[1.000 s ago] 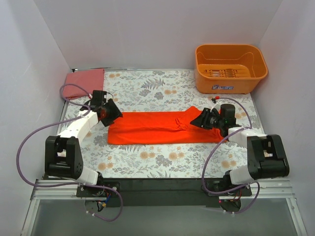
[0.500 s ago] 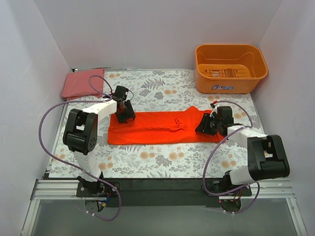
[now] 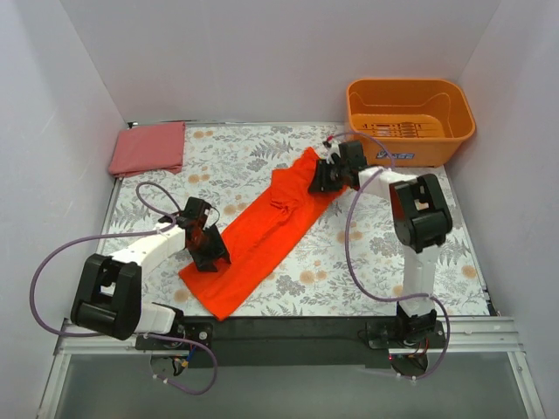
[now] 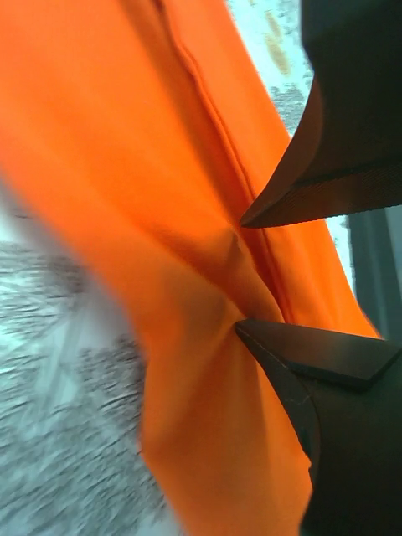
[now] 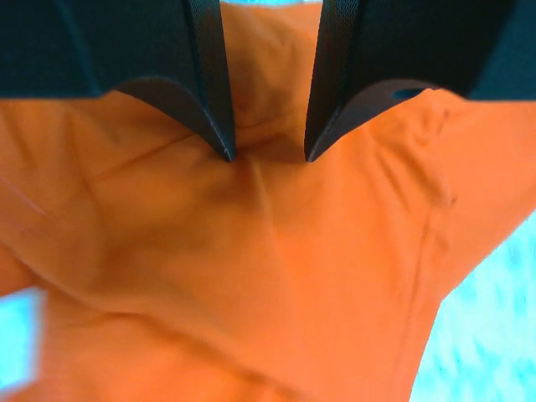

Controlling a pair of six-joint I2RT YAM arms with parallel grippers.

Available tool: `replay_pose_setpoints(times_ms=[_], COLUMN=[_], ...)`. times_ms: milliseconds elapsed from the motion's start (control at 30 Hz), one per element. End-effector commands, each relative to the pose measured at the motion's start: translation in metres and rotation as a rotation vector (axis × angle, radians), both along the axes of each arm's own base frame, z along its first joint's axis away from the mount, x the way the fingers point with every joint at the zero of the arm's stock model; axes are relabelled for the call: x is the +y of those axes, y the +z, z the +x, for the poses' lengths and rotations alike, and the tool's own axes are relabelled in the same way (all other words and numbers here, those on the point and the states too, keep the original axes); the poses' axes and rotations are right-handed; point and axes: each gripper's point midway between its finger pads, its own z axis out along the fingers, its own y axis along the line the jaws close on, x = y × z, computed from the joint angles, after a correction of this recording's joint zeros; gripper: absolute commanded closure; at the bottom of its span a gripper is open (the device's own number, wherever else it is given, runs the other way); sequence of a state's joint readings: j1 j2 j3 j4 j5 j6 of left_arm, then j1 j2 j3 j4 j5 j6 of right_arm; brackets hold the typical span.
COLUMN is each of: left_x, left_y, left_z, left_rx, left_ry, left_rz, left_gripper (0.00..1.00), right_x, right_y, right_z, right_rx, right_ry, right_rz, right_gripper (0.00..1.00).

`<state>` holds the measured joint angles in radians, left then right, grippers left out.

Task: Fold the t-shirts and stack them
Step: Fold the tshirt

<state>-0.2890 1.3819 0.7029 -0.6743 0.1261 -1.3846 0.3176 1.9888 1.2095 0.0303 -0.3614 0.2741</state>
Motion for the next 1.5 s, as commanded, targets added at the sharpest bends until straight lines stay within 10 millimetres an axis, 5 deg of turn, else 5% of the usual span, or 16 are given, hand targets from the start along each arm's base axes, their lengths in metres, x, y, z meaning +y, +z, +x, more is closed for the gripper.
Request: replay_pose_setpoints(times_ms=[0, 100, 167, 267, 300, 333, 400, 500, 633, 767, 1033, 1267, 1467], left_x=[-0.022, -0.041, -0.05, -0.061, -0.063, -0.066, -0.065, -0.055, -0.031, -0.024, -0.028, -0.062, -0.1], left_y=[0.009, 0.01, 0.012, 0.025, 0.029, 0.036, 0.046, 0.055, 0.041, 0.021, -0.007, -0.01, -0.003], left_z=[-0.035, -0.051, -0.056, -0.056, -0.055, -0.052, -0.041, -0.022, 0.004, 0.014, -0.021, -0.081, -0.097], left_rx=[0.082, 0.124, 0.134, 0.113, 0.102, 0.078, 0.027, -0.051, -0.099, -0.07, 0.069, 0.204, 0.254], left_ry=[-0.011, -0.022, -0.011, -0.021, -0.025, -0.03, -0.028, -0.023, -0.003, -0.01, -0.045, -0.097, -0.178], left_rz=[-0.134, -0.221, -0.26, -0.302, -0.312, -0.33, -0.312, -0.235, -0.053, 0.014, -0.035, -0.201, -0.289], left_gripper=[0.52, 0.51, 0.48, 0.46, 0.45, 0.44, 0.43, 0.43, 0.52, 0.61, 0.66, 0.66, 0.66], right_x=[0.022, 0.041, 0.049, 0.05, 0.045, 0.044, 0.037, 0.038, 0.036, 0.039, 0.049, 0.044, 0.04], right_y=[-0.005, 0.005, 0.012, 0.051, 0.044, 0.065, 0.056, 0.074, 0.054, 0.035, 0.026, 0.036, 0.059], right_z=[0.049, 0.088, 0.097, 0.1, 0.089, 0.085, 0.062, 0.037, -0.013, -0.031, -0.039, -0.039, -0.05], right_rx=[-0.058, -0.099, -0.108, -0.172, -0.146, -0.179, -0.136, -0.147, -0.071, -0.028, -0.019, -0.056, -0.11], right_ry=[0.077, 0.101, 0.111, 0.101, 0.096, 0.092, 0.088, 0.097, 0.086, 0.08, 0.115, 0.104, 0.125], right_rz=[-0.059, -0.068, -0.063, -0.055, -0.064, -0.054, -0.057, -0.009, 0.036, 0.08, 0.1, 0.086, 0.09], right_gripper=[0.54, 0.54, 0.54, 0.54, 0.54, 0.54, 0.54, 0.54, 0.55, 0.59, 0.63, 0.63, 0.63])
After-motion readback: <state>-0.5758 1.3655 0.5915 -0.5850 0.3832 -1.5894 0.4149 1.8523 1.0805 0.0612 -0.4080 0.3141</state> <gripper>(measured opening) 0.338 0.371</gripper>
